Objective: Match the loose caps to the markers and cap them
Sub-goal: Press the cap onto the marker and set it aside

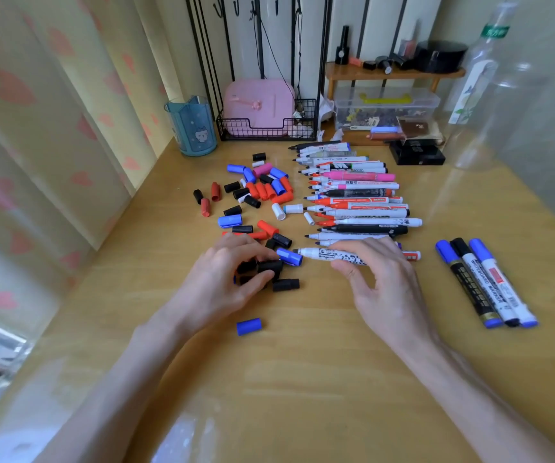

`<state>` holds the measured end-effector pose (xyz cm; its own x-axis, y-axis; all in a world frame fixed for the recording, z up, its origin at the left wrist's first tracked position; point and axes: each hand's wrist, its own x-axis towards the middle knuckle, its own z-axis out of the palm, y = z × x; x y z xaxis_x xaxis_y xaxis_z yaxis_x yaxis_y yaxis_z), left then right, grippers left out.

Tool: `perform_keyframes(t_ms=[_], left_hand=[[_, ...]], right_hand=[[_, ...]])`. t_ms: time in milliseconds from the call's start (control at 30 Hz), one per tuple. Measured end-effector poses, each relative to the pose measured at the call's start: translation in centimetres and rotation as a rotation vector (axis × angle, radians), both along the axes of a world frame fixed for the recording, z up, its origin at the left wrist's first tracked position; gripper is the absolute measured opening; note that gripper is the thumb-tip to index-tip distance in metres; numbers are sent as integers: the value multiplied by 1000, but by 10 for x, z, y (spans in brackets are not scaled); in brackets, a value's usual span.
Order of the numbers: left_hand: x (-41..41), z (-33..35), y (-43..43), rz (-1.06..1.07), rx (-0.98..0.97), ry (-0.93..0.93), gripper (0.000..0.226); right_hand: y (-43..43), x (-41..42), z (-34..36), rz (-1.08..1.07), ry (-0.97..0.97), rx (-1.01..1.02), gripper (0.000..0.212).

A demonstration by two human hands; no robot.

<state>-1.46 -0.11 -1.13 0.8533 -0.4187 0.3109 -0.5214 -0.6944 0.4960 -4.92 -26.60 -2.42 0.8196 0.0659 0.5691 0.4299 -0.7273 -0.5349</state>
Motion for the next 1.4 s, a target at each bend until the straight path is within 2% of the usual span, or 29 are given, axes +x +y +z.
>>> perform_keyframes(t_ms=[400,500,600,667,800,967,1167,1300,1400], left_hand=[[-2,-12,-9,-136,70,-75,35],[-1,-14,-7,-139,81,-105,47],[2,-11,0,-76,30,-58,62],[6,-5,7,-9,-26,-38,53],[16,0,17,136,-118,-61,20],[54,-1,21,256,-112,-99,16],[140,-1,20,503,-28,-25,31],[184,-8,23,532,211,81,39],[193,-10,18,560,365,44,28]], right_hand=[[-4,3,-1,-17,19,11,16],[-5,3,-2,-15,26,8,17],[-6,4,-2,-19,27,7,17],[-7,4,-2,-23,27,10,16],[-5,4,-3,-18,28,9,18],[-3,6,-4,-21,26,2,19],[-8,9,-5,-57,47,20,20],[-9,11,-6,-64,37,19,20],[-11,11,-7,-67,29,24,20]])
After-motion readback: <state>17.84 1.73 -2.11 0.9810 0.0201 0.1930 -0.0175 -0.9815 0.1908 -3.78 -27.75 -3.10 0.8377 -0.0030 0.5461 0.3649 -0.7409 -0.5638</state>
